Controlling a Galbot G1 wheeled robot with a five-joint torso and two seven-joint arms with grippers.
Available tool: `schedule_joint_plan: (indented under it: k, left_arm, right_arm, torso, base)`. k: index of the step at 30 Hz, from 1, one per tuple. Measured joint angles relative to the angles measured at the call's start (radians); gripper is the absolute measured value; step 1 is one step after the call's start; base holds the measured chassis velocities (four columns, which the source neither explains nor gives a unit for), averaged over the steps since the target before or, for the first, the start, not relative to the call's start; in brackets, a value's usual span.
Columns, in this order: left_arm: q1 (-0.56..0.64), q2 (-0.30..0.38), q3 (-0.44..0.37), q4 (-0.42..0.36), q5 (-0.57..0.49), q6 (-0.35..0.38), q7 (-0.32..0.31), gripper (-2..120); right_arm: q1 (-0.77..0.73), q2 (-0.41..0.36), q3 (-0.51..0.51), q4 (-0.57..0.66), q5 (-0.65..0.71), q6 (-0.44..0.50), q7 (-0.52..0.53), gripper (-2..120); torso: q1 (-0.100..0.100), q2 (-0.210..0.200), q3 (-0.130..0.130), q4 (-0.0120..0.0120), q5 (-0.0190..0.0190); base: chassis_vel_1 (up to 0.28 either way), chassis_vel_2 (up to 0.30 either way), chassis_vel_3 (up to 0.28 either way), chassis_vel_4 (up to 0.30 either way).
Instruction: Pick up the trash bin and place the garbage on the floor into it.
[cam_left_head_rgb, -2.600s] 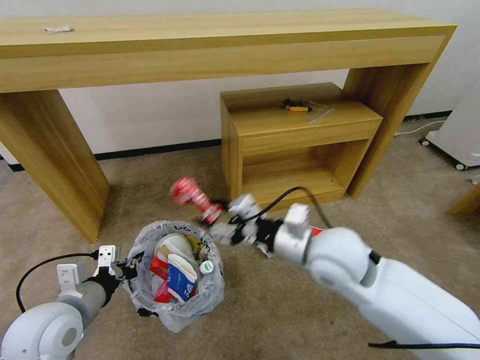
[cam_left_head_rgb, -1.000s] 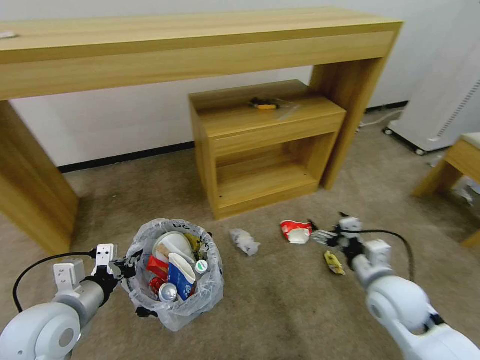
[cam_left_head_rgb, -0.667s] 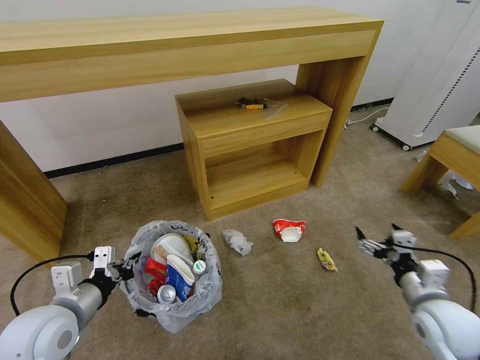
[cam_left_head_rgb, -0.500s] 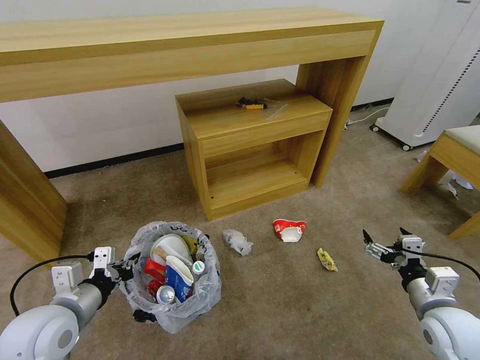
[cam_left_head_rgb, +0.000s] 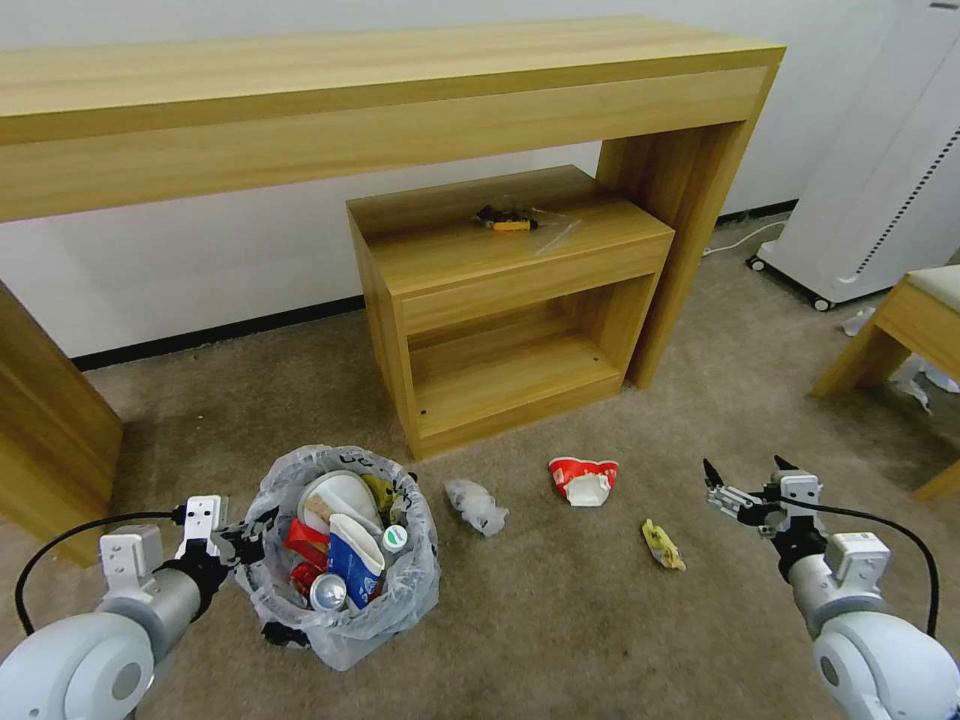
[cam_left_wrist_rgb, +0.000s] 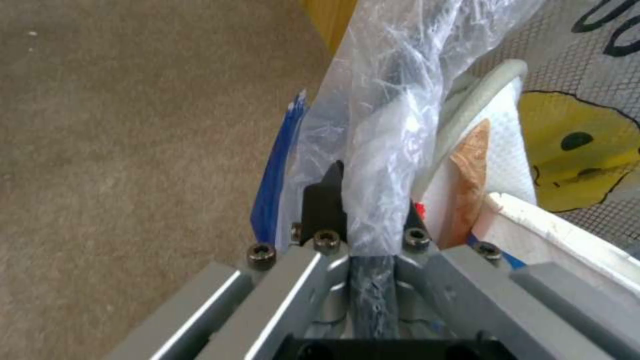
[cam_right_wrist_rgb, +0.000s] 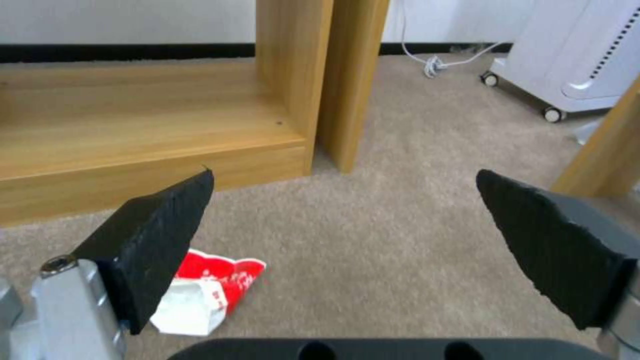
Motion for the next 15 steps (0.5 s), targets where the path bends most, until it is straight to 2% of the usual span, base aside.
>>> schedule_joint_plan:
  k: [9,11,13,14,15]
  left_arm:
    - [0.001,-0.004,-0.007,0.004,0.003,0.000,-0.007,0]
    - [0.004,-0.007,-0.011,0.004,0.003,0.000,-0.012,0]
    - [0.006,-0.009,-0.013,0.002,0.003,0.000,-0.015,0]
    - [0.007,-0.011,-0.014,-0.004,0.003,0.000,-0.019,0]
    - [0.007,-0.011,-0.014,-0.004,0.003,0.000,-0.019,0]
  right_arm:
    - [0.072,-0.062,-0.072,-0.072,0.027,-0.040,-0.038,100]
    - [0.149,-0.096,-0.137,-0.159,0.020,-0.038,-0.136,100]
    - [0.165,-0.102,-0.151,-0.180,0.015,-0.036,-0.162,100]
    - [0.241,-0.132,-0.221,-0.270,0.003,-0.019,-0.261,100]
    - [0.241,-0.132,-0.221,-0.270,0.003,-0.019,-0.261,100]
  torso:
    - [0.000,0.000,0.000,0.0000,0.0003]
    - [0.000,0.000,0.000,-0.0001,0.0002]
    - [0.000,0.000,0.000,0.0001,0.0003]
    - [0.000,0.000,0.000,0.0004,0.0003]
    - [0.000,0.000,0.000,0.0004,0.0003]
  base:
    - [-0.069,0.073,0.076,-0.063]
    - [0.000,0.000,0.000,0.000]
    - [0.000,0.000,0.000,0.000]
    - [0.000,0.000,0.000,0.000]
    - [0.000,0.000,0.000,0.000]
